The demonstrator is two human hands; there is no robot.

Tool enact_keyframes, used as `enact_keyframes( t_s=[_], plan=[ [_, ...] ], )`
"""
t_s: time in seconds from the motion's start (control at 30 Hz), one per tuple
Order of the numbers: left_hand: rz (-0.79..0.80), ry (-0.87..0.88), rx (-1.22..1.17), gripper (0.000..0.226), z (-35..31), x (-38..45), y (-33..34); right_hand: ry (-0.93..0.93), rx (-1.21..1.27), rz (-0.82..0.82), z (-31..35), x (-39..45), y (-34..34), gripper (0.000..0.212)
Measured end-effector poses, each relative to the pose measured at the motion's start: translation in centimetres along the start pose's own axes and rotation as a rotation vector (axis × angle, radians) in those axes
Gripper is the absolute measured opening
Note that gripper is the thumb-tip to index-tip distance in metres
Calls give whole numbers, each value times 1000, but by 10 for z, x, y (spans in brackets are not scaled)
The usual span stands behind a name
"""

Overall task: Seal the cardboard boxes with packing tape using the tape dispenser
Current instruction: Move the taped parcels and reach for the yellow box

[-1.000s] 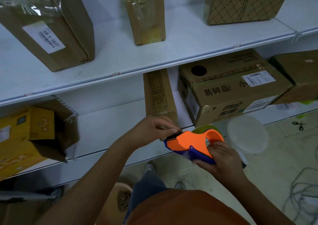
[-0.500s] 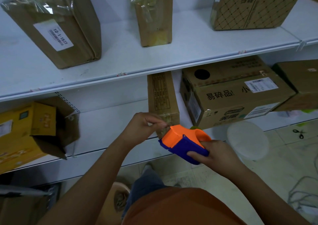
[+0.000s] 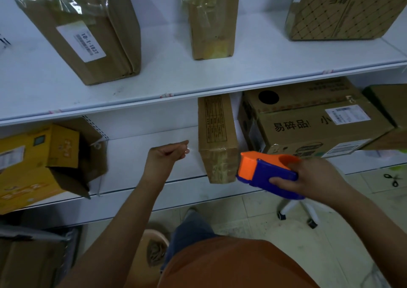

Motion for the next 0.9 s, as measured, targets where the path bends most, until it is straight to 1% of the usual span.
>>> enact_keyframes(
  t_s=[0.07, 0.17, 0.27, 0.37, 0.53, 0.63, 0.73, 0.8, 0.9],
  plan=[
    [-36, -10, -32, 16, 8, -1, 0, -31, -62, -3, 0, 9, -17, 49],
    [-98, -55, -109, 25, 25, -3, -1, -67, -116, 17, 3, 25, -41, 47],
    [-151, -111, -201, 29, 42, -9, -1, -104, -129, 92, 4, 40, -55, 45],
    [-177, -122, -269, 27, 50, -12, 2, -102, -95, 176, 1, 51, -57, 41],
    [-196, -152, -316, 21, 60, -7, 8, -80, -97, 216, -8, 72, -53, 50],
    [-179, -170, -201, 17, 66, -2, 15, -51, -22, 255, -18, 80, -40, 51],
    [-164, -157, -136, 13, 66, 8, 22, 2, 154, 297, -29, 85, -26, 59],
    [-159, -176, -100, 11, 68, 16, 26, 12, 221, 308, -30, 87, -21, 64],
    [-142, -219, 15, 10, 71, 26, 33, 30, 287, 328, -32, 87, -18, 55]
  ],
)
Point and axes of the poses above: each hand's wrist, its own x-axis towards the middle knuckle, its own y-axis out of the palm, z = x × y, the point moved 8 cm from there along x, towards the middle knuckle
